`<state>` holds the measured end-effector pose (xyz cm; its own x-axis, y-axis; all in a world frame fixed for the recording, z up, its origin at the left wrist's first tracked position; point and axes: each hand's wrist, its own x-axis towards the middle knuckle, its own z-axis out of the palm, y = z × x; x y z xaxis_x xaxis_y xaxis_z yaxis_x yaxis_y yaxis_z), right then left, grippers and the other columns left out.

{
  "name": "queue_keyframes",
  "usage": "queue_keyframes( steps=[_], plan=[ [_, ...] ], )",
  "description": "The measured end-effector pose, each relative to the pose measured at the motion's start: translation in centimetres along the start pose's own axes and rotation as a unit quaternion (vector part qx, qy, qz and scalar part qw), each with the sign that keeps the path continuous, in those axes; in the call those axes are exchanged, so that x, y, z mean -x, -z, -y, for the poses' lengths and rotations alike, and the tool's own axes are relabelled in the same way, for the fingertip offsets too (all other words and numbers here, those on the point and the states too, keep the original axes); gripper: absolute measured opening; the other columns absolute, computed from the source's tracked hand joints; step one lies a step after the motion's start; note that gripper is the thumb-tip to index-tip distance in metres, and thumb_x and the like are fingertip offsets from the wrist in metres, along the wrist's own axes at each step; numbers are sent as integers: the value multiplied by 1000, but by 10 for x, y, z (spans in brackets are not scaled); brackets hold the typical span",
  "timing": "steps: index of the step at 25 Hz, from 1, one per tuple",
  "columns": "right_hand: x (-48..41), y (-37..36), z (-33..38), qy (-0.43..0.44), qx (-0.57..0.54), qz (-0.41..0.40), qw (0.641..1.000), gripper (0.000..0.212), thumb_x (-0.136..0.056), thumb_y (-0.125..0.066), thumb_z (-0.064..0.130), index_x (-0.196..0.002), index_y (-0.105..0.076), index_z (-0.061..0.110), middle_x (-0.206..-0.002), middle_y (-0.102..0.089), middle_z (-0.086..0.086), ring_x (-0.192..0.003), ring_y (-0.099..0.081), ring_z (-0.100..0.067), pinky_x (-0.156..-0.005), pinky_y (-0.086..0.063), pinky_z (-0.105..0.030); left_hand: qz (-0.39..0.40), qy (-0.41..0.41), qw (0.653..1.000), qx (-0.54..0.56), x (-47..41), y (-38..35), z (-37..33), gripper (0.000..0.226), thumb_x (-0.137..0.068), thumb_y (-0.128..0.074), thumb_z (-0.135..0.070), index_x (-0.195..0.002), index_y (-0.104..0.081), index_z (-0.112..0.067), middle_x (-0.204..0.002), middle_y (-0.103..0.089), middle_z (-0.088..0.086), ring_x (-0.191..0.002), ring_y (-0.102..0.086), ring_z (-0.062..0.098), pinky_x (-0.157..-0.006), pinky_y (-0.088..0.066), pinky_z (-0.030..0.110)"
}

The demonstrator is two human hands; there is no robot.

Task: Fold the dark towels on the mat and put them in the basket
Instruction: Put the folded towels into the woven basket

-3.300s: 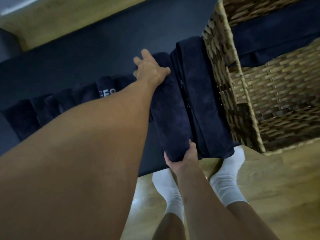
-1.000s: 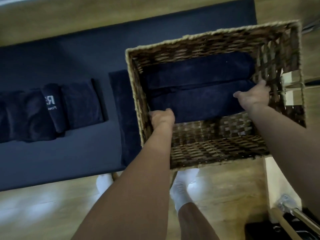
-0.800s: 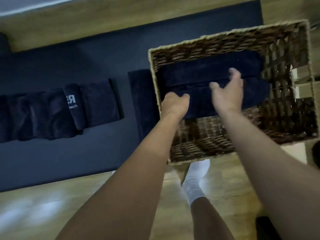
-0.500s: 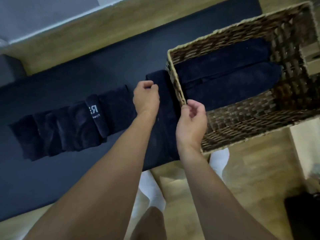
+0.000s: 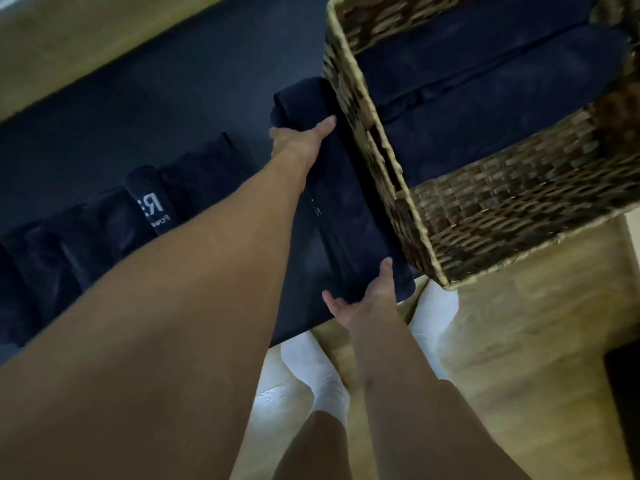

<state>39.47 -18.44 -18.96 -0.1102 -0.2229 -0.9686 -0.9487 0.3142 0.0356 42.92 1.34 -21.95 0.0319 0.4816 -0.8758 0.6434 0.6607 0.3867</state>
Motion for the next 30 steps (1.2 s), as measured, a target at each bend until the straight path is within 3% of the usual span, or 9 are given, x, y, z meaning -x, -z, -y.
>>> queue_keyframes(
  steps=[3,6,9,14,21,24,30],
  plan=[
    [-25,-6,9,23,-55,32,998,82,-75,-71,64,-144,-39,34,-147,-42,-1,-137,-37,-36,-103,-43,-58,1,-18,999,28,-16,-7,5,115,-69,-82,-52,-153,-15,-12,-136,-46,4,-119,-51,25,-101,-49,44],
    [-41,-4,8,43,-89,39,994,64,-75,-75,53,-130,-53,30,-132,-57,0,-119,-54,-31,-96,-51,-49,-5,-31,998,62,-24,-5,10,102,-63,-86,-40,-144,-33,-11,-125,-53,3,-107,-56,23,-91,-55,41],
    [-37,2,6,65,-50,45,996,42,-82,-69,40,-120,-61,25,-124,-65,-3,-107,-61,-27,-92,-53,-42,-28,-24,994,105,-12,8,11,98,-48,-84,-40,-134,-47,-10,-117,-62,6,-98,-62,24,-81,-59,41],
    [25,-5,-8,85,38,46,995,49,-82,-71,33,-127,-56,21,-117,-68,-5,-101,-64,-27,-78,-55,-39,-109,-13,970,216,30,75,13,82,-53,-85,-41,-124,-55,-11,-106,-69,3,-89,-67,18,-72,-62,38],
    [151,-15,4,191,198,83,958,61,-80,-77,23,-133,-47,24,-120,-65,-5,-95,-66,-26,-78,-59,-46,-189,0,904,383,130,156,3,48,-64,-83,-35,-103,-63,-16,-103,-72,3,-90,-70,21,-79,-61,42],
    [195,-17,40,249,242,125,930,54,-80,-77,19,-127,-50,23,-113,-67,-6,-94,-67,-25,-80,-59,-48,-200,-10,875,440,173,143,-8,40,-69,-80,-37,-99,-64,-17,-101,-73,2,-91,-71,22,-77,-61,42],
    [219,-8,195,367,284,148,874,49,-79,-77,18,-122,-54,28,-115,-66,-4,-97,-66,-22,-82,-59,-45,-139,-18,839,525,232,17,-15,59,-71,-83,-32,-122,-59,-16,-109,-73,1,-98,-71,22,-79,-61,45]
  ],
)
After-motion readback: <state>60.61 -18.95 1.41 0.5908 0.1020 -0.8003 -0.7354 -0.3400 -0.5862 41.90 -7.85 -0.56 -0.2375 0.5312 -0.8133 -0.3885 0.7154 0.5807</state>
